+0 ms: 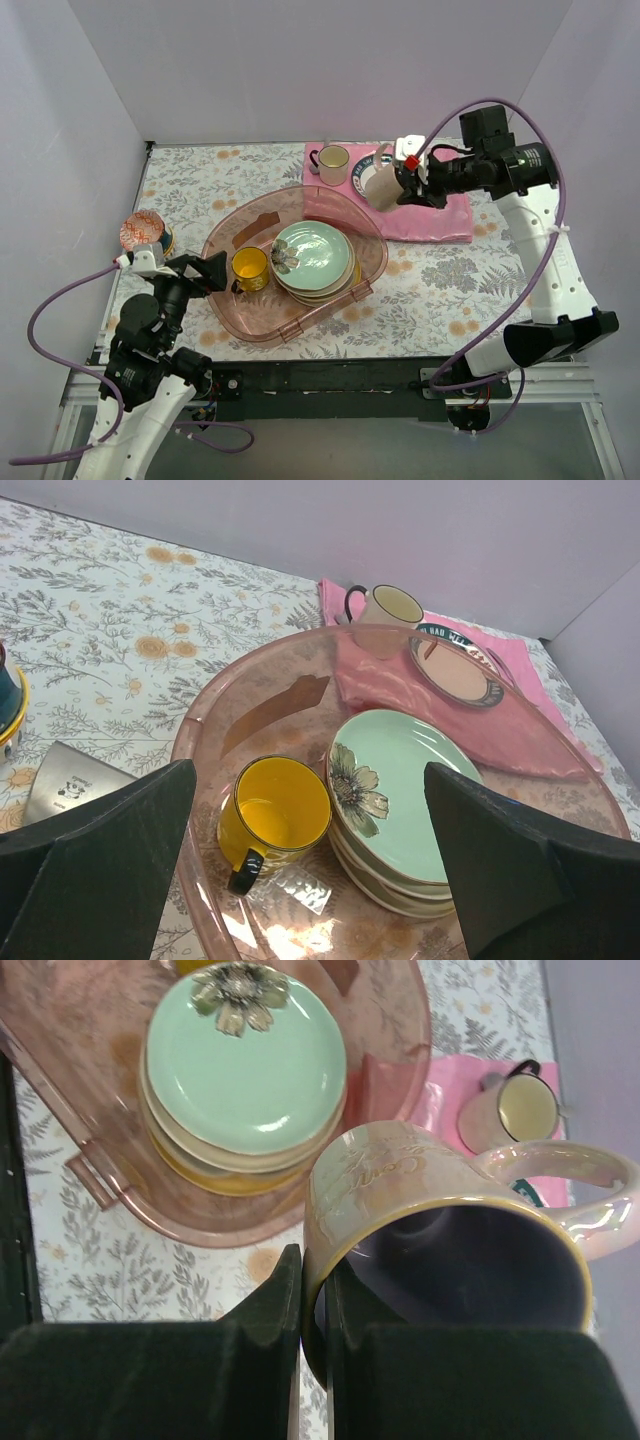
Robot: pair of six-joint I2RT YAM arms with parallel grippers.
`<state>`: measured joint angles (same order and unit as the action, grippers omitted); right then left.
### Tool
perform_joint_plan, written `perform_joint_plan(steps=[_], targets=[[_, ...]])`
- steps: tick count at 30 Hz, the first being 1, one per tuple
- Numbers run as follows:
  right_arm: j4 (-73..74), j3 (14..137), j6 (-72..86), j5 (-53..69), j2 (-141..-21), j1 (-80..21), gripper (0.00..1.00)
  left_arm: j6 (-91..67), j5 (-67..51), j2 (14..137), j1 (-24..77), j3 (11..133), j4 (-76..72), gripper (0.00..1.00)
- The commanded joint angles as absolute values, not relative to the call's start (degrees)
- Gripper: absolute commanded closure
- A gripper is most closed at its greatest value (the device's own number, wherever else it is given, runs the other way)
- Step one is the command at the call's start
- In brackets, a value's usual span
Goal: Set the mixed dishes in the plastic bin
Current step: Place the cup in the plastic bin.
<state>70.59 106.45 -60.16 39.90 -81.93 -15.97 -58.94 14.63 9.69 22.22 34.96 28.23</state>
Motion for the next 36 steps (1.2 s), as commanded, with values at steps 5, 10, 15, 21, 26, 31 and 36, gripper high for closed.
perform_joint_plan(steps=[5, 10, 15, 21, 26, 31, 36], targets=[[64.2, 110.7, -55.7, 47.2, -83.9, -25.5, 0.99, -58.6, 15.7, 11.3, 21.5, 34.8, 28.1, 0.02], [63.1, 110.7, -55.5, 44.7, -86.0, -32.2, 0.99, -58.6, 15.7, 11.0, 21.3, 34.8, 28.0, 0.02], [62.1, 109.5, -57.3, 38.3, -88.5, -42.3, 0.99, -58.5, 15.9, 10.9, 20.9, 34.8, 28.1, 0.02], [62.6, 111.6, -59.9, 33.8, -93.8, -52.4, 0.99, -58.7, 15.7, 10.6, 20.7, 34.7, 28.0, 0.02], [62.8, 112.4, -61.6, 32.0, -97.6, -57.0, 0.99, -58.5, 15.2, 10.5, 20.6, 34.7, 28.0, 0.02], [62.8, 113.6, -62.7, 30.5, -101.2, -59.3, 0.99, -58.5, 15.4, 9.8, 20.6, 34.6, 27.9, 0.02], [63.5, 115.0, -65.0, 29.6, -103.8, -62.6, 0.99, -58.4, 15.5, 9.7, 20.6, 34.6, 27.9, 0.02]])
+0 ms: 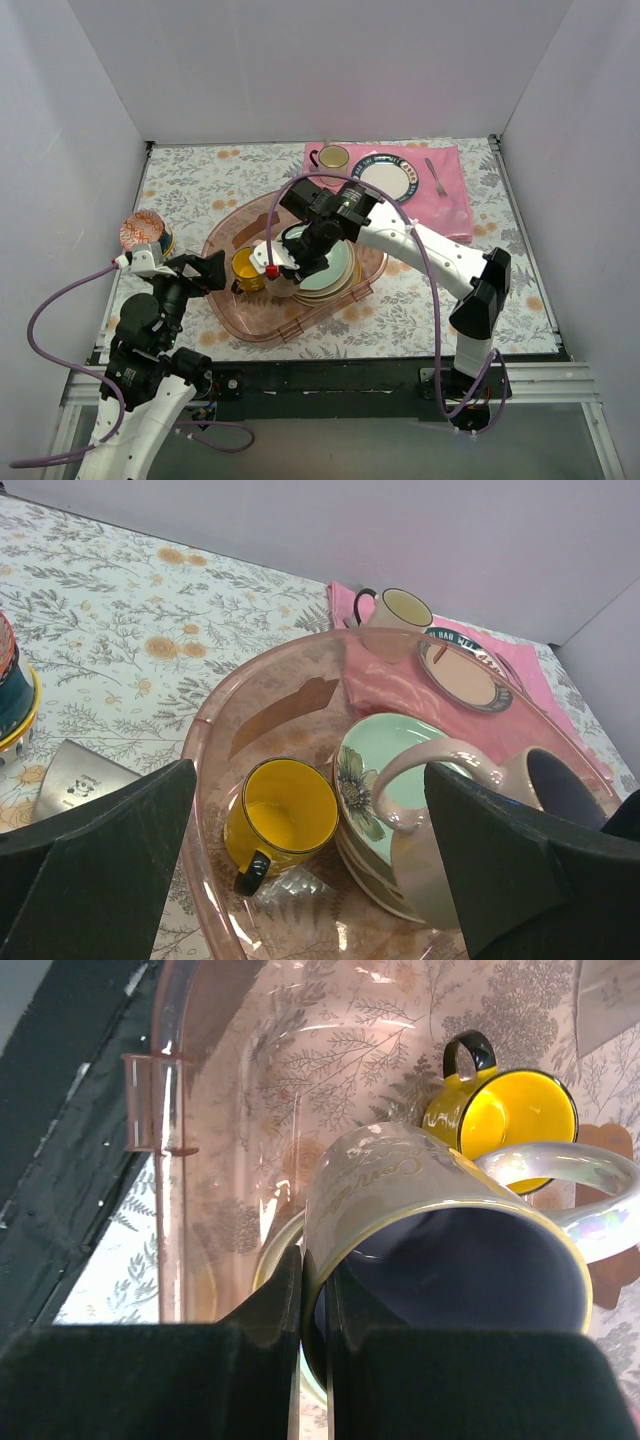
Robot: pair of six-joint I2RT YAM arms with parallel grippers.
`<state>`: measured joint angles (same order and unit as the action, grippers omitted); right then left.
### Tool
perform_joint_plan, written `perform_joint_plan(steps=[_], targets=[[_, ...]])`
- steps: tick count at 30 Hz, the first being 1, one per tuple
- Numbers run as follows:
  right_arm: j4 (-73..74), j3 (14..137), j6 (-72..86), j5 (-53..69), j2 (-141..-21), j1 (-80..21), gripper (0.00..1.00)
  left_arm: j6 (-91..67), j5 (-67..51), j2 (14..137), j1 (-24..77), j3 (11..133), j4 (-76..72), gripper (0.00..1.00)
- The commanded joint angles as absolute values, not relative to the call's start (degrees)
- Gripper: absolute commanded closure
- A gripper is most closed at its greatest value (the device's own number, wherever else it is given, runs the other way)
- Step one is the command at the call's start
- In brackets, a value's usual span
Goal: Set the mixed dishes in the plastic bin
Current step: Place the cup in the plastic bin.
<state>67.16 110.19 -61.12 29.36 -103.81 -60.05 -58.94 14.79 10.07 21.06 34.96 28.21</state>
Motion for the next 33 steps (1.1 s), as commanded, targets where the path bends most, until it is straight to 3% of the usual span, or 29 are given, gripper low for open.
perform_joint_plan(steps=[1, 26, 33], targets=[[63.7, 115.0, -65.5, 29.5, -104.5, -63.1, 0.99, -58.4, 15.5, 9.6, 20.6, 34.6, 27.9, 0.02], [66.6, 113.9, -69.8, 30.0, -114.3, -70.0, 0.99, -58.4, 15.6, 8.9, 20.6, 34.6, 27.9, 0.02], [65.3, 113.1, -68.6, 29.3, -115.9, -70.2, 0.93, -58.4, 15.6, 9.0, 20.6, 34.6, 27.8, 0.02]])
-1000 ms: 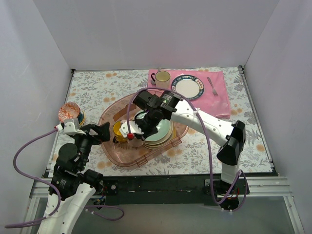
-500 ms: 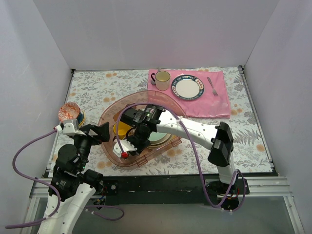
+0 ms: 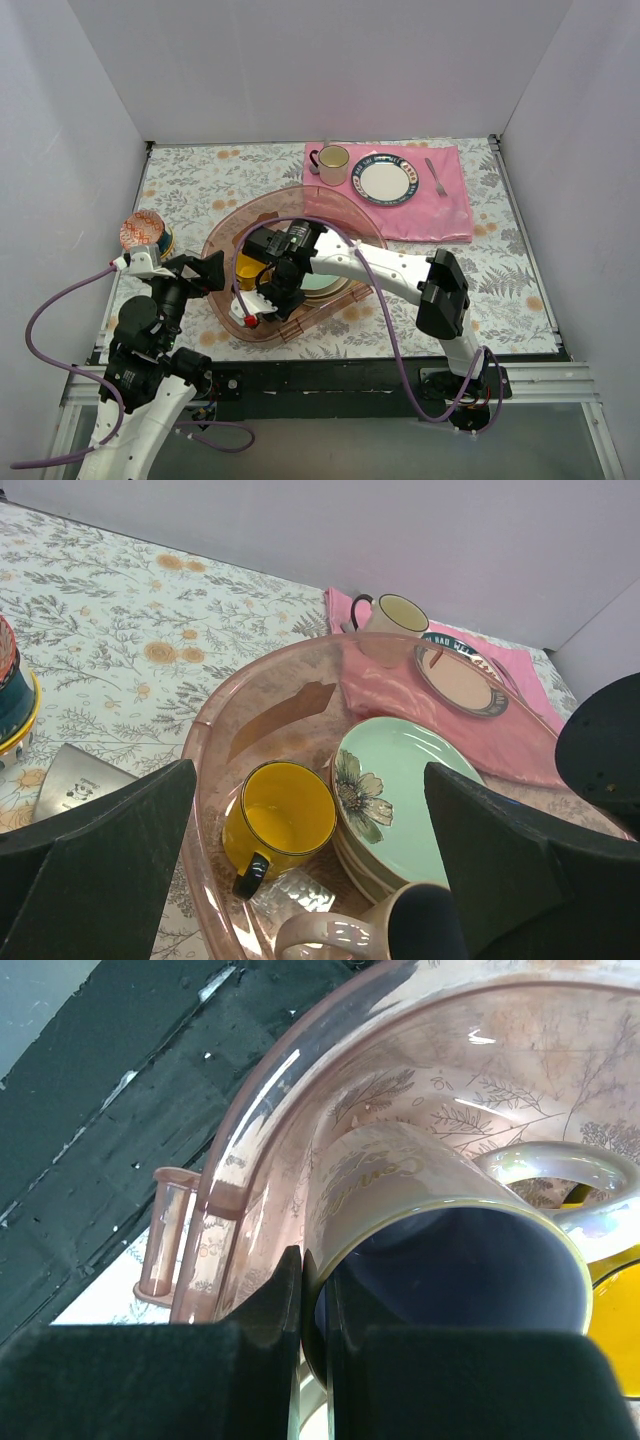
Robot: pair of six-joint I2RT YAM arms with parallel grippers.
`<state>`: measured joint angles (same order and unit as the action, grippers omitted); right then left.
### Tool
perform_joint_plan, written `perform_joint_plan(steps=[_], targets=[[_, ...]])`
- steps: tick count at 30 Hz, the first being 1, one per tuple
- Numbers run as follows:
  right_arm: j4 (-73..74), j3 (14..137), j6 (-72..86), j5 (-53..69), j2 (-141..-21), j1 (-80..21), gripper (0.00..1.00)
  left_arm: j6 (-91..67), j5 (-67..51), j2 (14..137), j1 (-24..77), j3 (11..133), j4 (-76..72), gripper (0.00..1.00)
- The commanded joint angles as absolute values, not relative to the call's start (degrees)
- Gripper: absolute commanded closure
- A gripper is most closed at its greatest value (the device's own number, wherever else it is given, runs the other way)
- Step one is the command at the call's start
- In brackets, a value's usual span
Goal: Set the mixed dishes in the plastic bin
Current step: Place the cup in the plastic bin.
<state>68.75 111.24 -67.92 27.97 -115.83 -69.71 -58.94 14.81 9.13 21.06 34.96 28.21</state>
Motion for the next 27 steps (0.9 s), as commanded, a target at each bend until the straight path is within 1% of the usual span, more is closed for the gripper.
perform_joint_plan(steps=[1, 12, 15, 16, 18, 19, 21, 24, 27], targets=[[65.2, 112.7, -68.5, 29.3, -116.0, -70.2, 0.92, -58.4, 15.6, 8.9, 20.6, 34.6, 27.9, 0.02], [62.9, 110.0, -67.0, 28.8, -117.1, -70.2, 0.82, -58.4, 15.6, 8.8, 20.6, 34.6, 27.7, 0.02], [62.4, 109.1, -66.5, 28.7, -117.1, -70.2, 0.77, -58.4, 15.6, 8.8, 20.6, 34.6, 27.8, 0.02], [62.1, 108.8, -66.4, 28.7, -117.0, -70.2, 0.73, -58.4, 15.6, 8.8, 20.6, 34.6, 27.7, 0.02], [61.7, 108.1, -66.2, 28.7, -116.6, -70.2, 0.70, -58.4, 15.6, 8.8, 20.6, 34.5, 27.8, 0.02], [61.5, 107.9, -65.9, 28.7, -116.6, -70.2, 0.67, -58.4, 15.6, 8.7, 20.6, 34.5, 27.7, 0.02], [61.3, 107.6, -65.8, 28.5, -116.4, -70.2, 0.64, -58.4, 15.6, 8.8, 20.6, 34.5, 27.7, 0.02], [61.1, 107.2, -65.7, 28.4, -115.8, -70.2, 0.58, -58.4, 15.6, 8.8, 20.6, 34.5, 27.7, 0.02], [61.3, 107.8, -65.4, 28.0, -115.1, -70.2, 0.54, -58.4, 15.6, 8.9, 20.5, 34.5, 27.7, 0.02]])
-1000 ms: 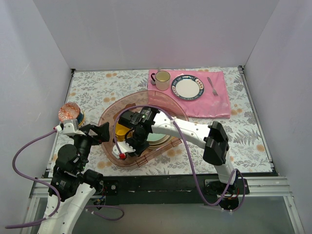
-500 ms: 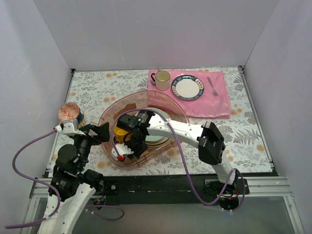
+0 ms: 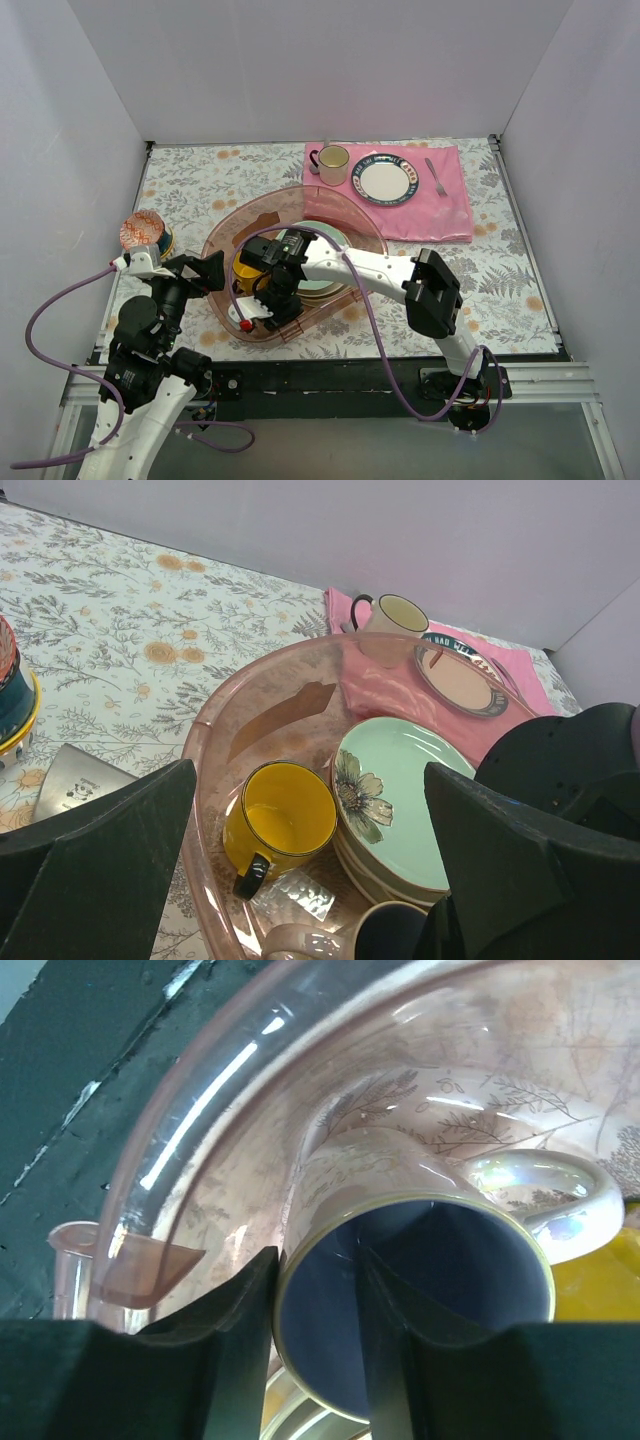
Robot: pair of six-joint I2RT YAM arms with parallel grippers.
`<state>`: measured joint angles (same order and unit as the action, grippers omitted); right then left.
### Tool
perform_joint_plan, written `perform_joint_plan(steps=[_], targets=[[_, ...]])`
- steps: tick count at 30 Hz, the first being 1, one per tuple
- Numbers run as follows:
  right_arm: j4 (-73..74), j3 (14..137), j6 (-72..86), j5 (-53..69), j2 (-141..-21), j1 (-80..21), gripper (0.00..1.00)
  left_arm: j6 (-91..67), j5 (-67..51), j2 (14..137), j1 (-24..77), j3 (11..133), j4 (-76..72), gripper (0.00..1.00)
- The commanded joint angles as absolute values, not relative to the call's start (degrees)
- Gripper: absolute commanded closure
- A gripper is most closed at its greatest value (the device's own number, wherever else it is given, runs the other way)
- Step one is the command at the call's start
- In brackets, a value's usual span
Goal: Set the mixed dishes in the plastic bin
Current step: Place the cup in the plastic bin.
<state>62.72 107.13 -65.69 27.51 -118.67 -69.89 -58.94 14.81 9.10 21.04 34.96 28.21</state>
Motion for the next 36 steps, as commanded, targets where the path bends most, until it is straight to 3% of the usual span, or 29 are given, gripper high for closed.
perform_joint_plan(steps=[1, 6, 21, 36], targets=[[61.3, 108.2, -65.3, 27.9, -114.8, -70.2, 0.53, -58.4, 15.6, 8.8, 20.5, 34.5, 27.7, 0.02], [62.6, 109.5, -65.7, 28.0, -112.8, -70.3, 0.48, -58.5, 15.6, 9.1, 20.5, 34.5, 27.8, 0.02], [58.2, 108.3, -61.2, 28.8, -103.7, -69.3, 0.47, -59.1, 16.3, 9.8, 20.4, 35.4, 28.7, 0.02], [52.4, 103.1, -50.3, 32.3, -93.3, -57.0, 0.47, -64.6, 15.1, 13.5, 20.6, 39.5, 30.0, 0.02]])
